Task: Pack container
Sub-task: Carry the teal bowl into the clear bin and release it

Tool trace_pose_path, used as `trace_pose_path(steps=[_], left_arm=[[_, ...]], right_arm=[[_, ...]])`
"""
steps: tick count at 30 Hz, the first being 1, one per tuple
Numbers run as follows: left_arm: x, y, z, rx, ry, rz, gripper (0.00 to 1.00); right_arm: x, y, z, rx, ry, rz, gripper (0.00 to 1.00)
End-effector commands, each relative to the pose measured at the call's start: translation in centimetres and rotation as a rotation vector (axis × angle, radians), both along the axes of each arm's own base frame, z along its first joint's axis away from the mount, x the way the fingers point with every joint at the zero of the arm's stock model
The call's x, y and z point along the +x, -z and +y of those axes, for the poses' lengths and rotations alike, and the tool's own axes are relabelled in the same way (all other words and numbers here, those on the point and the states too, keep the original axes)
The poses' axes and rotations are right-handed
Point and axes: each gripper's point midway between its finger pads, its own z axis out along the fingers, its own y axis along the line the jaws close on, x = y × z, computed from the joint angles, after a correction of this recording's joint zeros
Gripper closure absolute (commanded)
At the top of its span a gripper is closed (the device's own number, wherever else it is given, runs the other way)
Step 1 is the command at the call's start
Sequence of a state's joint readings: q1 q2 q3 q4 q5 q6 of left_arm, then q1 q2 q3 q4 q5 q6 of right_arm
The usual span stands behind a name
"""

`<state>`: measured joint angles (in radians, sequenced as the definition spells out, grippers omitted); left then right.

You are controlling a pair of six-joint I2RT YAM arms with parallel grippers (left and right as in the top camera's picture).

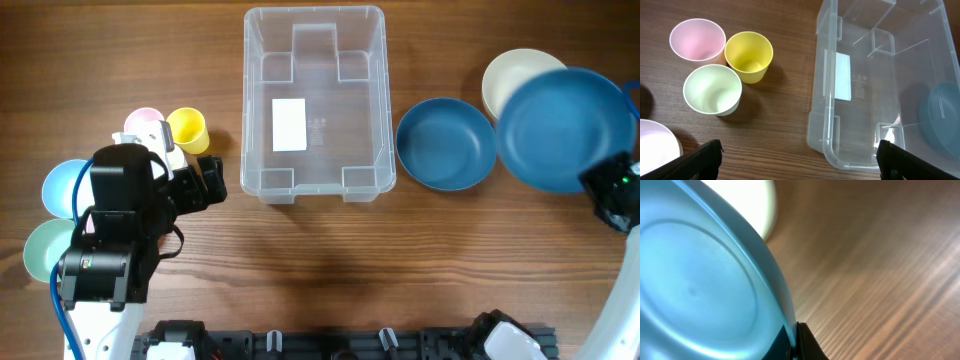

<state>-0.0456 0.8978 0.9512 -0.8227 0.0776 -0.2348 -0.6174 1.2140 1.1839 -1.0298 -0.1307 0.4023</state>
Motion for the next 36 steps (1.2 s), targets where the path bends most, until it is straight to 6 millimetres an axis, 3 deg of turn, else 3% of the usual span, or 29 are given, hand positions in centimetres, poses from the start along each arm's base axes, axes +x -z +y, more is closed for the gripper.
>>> trace_pose_path(steps=[1,6,11,15,18,20,23,26,29,31,36], left_arm=[[0.2,-0.9,-0.1,-0.018,0.000,-0.021,0.00],[0.2,-0.9,-0.1,-0.019,0.000,-0.021,0.00],[0.2,-0.9,-0.1,-0.018,0.000,-0.021,0.00],[0.2,-0.9,-0.1,-0.018,0.000,-0.021,0.00],[0.2,-0.9,-0.1,-0.018,0.000,-0.021,0.00],[0.2,-0.9,-0.1,-0.018,0.000,-0.021,0.00],[0.2,-0.9,-0.1,-0.018,0.000,-0.021,0.00],[0.2,-0.9,-0.1,-0.019,0.000,-0.021,0.00],[0.2,-0.9,-0.1,-0.018,0.000,-0.021,0.00],[0.2,-0.9,-0.1,-0.018,0.000,-0.020,0.00],[0.2,-0.9,-0.1,-0.018,0.000,-0.020,0.00]], right_arm=[[2.7,-2.9,4.0,-0.028,-0.211,-0.075,0.96],[6.6,-6.9,10.3,-0.089,-0.454,-0.168,0.96],[11.5,-12.4,19.9,-0.200,-0.785,-0.282,0.96],[15.1,-13.7,25.0,-0.296,-0.900,-0.312,0.96],[18.2,-13.1,28.6,-0.327,-0.954,-0.335,0.96],[21.1,-11.1,31.1,-0.339,-0.948,-0.346,0.96],[23.9,-7.5,32.6,-0.328,-0.893,-0.319,0.96],[26.2,-2.0,33.7,-0.280,-0.863,-0.246,0.96],[26.8,3.8,34.5,-0.229,-0.870,-0.143,0.96],[27.0,6.3,34.5,-0.222,-0.869,-0.097,0.96],[27.5,8.8,34.7,-0.216,-0.867,-0.066,0.96]])
